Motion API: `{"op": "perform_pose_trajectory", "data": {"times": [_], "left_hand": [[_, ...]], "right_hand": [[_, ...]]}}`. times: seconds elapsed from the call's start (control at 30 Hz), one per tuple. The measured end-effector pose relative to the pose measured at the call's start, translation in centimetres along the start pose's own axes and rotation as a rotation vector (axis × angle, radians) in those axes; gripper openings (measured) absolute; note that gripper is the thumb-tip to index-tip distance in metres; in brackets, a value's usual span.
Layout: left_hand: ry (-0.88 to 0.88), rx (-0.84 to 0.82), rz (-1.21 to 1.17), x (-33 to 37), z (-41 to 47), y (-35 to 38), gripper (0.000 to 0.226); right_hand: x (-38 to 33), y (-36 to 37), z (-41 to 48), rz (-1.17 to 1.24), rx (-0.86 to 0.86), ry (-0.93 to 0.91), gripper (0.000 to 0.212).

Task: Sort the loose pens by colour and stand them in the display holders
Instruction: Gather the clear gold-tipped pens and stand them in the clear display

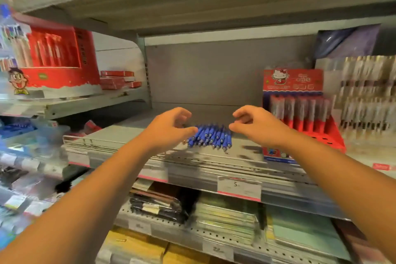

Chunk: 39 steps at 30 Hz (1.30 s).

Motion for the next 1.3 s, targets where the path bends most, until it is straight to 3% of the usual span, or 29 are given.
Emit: {"op": "perform_pose_trajectory", "data": {"times": [0.2,0.4,0.57,0.63,0.77,0.87,1.07,1.3], "left_hand": [[-0.146,-0.008,0.002,-5.7,1.9,-6.6,0.038],[-0.308,-0.089,0.072,-9.7,7.0,-8.1,0.033],[-0.442,-0.158,0.137,-13.1,11.7,-5.8,0.078],[-0.442,-0.192,0.17,-13.8,13.3,-4.7,0.083],[-0.461,-0.368,0.195,-14.1,15.9,-3.0,0.053],[-0.529,-0.549,0.244,-14.0,17.0,-2.3,0.05],[-0.559,-0.739,0.324,-14.8,18.9,-2.4,0.036],[-0.501,-0.809,0.19,-15.7,19.6,-3.3,0.02]], "right_hand": [[-4.0,5.0,5.0,-0.088,-0.035,0.052,0.038],[-6.6,8.9,11.3,-0.173,-0.146,0.078,0.023],[-7.0,12.0,16.6,-0.385,-0.327,0.145,0.032],[-6.7,13.2,18.2,-0.453,-0.413,0.206,0.028],[-6.1,14.8,20.1,-0.535,-0.553,0.285,0.026],[-6.0,15.2,20.9,-0.565,-0.56,0.32,0.025],[-6.7,16.5,21.7,-0.529,-0.597,0.401,0.026],[-6.5,17.7,22.4,-0.586,-0.54,0.521,0.025]]}}
Point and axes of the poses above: each hand's wrist, its own z-axis towards the middle knuckle, its own y-axis out of the palm, x = y × z, the point moved 3 cm from there along z, towards the middle knuckle, and after that the axes turned 11 degrees about -z, right-handed, at the moved point
